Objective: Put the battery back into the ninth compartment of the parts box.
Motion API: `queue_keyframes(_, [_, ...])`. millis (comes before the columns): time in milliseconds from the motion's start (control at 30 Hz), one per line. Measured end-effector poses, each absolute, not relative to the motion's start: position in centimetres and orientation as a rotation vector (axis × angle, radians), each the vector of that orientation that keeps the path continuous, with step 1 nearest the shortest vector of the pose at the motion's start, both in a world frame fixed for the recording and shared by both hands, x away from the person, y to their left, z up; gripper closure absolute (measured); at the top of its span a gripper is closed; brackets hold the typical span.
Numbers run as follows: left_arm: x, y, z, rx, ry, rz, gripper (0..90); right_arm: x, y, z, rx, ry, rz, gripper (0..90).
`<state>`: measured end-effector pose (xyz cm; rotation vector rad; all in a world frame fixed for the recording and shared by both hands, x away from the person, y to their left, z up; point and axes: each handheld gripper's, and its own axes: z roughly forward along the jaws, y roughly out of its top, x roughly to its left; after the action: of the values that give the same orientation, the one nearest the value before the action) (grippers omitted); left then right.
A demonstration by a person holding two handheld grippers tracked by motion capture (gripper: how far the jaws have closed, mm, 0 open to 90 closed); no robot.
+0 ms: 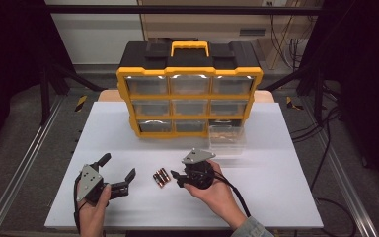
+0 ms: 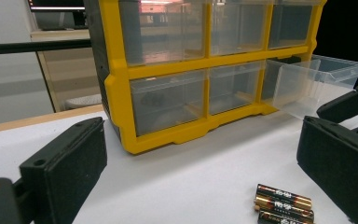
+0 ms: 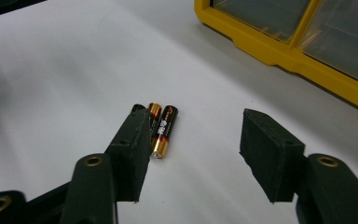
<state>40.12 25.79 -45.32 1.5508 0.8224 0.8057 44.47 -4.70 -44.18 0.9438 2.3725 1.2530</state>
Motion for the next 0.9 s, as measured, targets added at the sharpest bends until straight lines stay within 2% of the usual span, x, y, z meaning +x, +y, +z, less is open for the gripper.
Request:
queue_keyframes(233, [40.1,25.8,-45.3,1.551,0.825,0.804,1.4,44.6,-4.4,-44.4,0.95,2.39,1.253,52.7])
queue_keyframes(900, [40.1,26.0,-45.3,1.543,0.837,0.803,1.5,45.1,-3.2,-45.5,1.038,2.423,1.273,65.3])
